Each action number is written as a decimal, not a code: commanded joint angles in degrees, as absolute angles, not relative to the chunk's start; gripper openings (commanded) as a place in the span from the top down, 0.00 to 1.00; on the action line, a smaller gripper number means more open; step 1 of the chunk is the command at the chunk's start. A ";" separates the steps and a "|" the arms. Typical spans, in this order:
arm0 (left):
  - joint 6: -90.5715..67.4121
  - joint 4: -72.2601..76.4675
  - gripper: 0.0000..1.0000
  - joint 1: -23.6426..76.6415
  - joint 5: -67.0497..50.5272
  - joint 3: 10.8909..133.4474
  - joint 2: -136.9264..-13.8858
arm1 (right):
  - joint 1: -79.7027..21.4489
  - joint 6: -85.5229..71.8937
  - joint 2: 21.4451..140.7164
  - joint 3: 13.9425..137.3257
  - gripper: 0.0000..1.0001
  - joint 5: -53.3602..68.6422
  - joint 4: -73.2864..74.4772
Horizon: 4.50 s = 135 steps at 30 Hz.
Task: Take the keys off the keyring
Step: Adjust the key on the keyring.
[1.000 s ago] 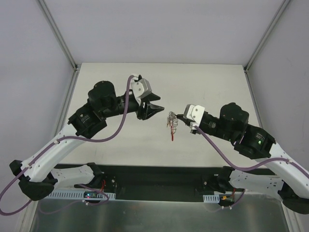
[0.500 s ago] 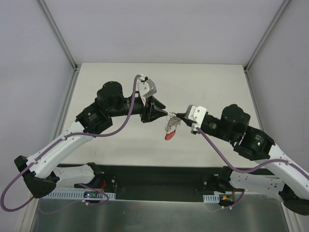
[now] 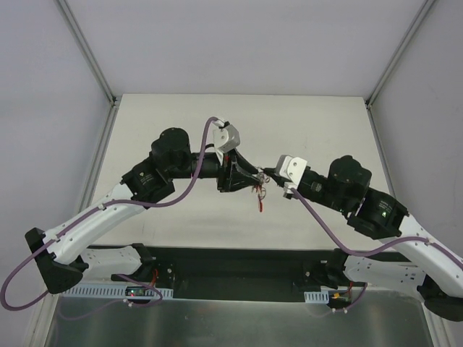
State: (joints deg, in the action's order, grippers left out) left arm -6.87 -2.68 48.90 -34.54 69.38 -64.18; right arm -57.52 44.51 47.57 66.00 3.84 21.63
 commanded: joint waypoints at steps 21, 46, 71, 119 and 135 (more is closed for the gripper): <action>-3.43 1.76 0.60 52.65 -24.96 62.75 -49.74 | -57.66 44.21 41.40 61.96 0.99 10.81 8.00; -4.31 0.26 0.64 51.15 -13.55 66.09 -52.47 | -57.57 46.93 40.34 61.09 0.99 16.17 7.04; -14.33 4.39 0.69 50.89 -31.11 64.60 -53.96 | -57.66 45.70 42.01 61.26 0.99 14.41 5.10; -6.68 12.57 0.73 54.23 -27.50 59.77 -56.78 | -57.57 42.89 42.80 61.70 0.99 13.54 6.24; -6.06 18.11 0.68 54.23 -30.15 58.01 -56.87 | -57.66 42.45 42.80 61.35 0.99 14.85 6.77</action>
State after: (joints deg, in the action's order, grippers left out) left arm -7.20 13.72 53.69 -28.69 57.19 -57.36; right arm -57.52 43.66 43.24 61.01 12.93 10.48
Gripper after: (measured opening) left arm 0.323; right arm 0.025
